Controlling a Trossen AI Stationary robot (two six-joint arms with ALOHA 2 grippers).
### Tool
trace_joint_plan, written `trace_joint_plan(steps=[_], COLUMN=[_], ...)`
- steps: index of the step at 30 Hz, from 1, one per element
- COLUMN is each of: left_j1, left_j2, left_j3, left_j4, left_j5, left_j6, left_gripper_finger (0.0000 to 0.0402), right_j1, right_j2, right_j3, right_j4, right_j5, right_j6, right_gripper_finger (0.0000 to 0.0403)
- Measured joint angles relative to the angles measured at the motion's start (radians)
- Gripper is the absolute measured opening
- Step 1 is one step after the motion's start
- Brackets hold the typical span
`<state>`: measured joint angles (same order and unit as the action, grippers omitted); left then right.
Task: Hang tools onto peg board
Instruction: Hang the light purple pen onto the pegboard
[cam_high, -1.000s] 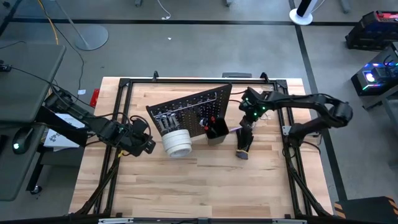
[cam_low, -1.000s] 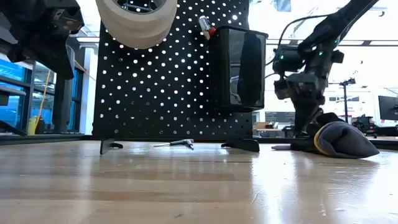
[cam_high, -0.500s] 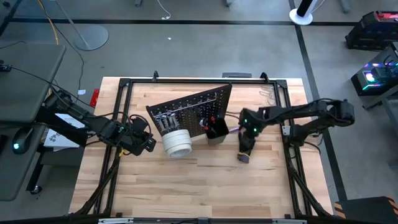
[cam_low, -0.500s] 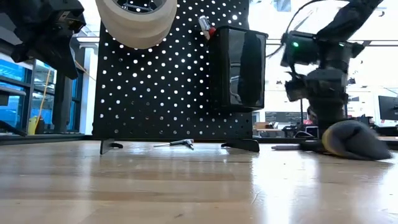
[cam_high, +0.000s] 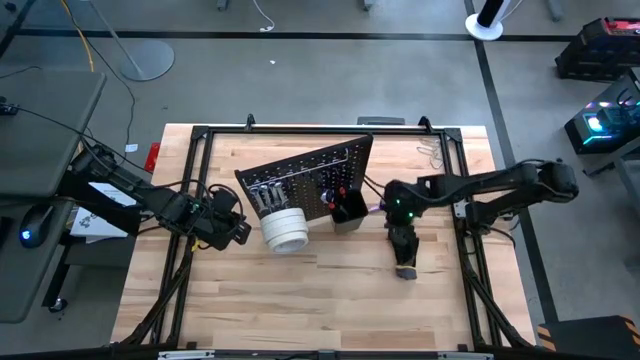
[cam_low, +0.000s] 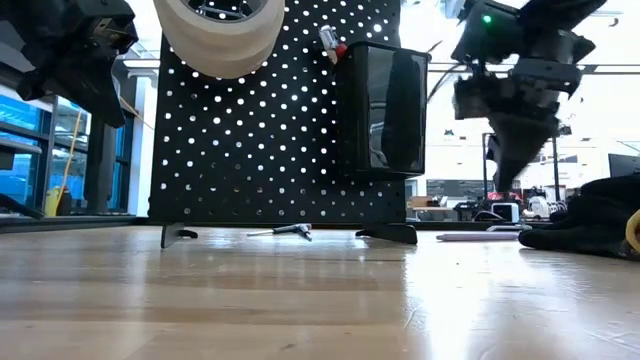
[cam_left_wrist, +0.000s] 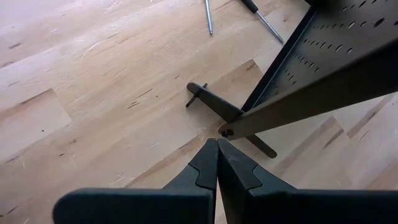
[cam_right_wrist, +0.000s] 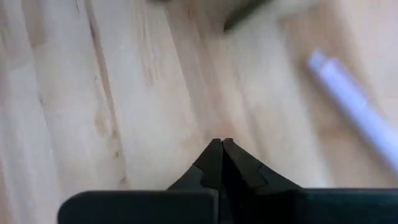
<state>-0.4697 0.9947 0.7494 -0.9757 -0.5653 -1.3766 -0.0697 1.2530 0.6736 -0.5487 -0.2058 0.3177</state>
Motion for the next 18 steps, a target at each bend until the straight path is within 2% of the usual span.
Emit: trace_joint_plan(steps=[6,9,12,18], left_j1=[0.0,0.0,0.0,0.0], left_j2=[0.0,0.0,0.0,0.0], left_j3=[0.0,0.0,0.0,0.0], left_j4=[0.0,0.0,0.0,0.001], left_j5=[0.009,0.009,0.009,0.015], left_j6=[0.0,0.0,0.0,0.0], left_gripper_finger=[0.0,0.0,0.0,0.0], right_j1=[-0.109,-0.162,-0.196,-0.198], right_j2=[0.004,0.005,0.024,0.133], right_j3=[0.019,0.017,0.017,0.017], right_j4=[0.006,0.014,0.029,0.077], right_j5=[0.093,0.103,0.097,0.097], right_j6=[-0.366,-0.554,-0.62,-0.72], right_gripper_finger=[0.0003,0.0021,0.0061,0.0167])
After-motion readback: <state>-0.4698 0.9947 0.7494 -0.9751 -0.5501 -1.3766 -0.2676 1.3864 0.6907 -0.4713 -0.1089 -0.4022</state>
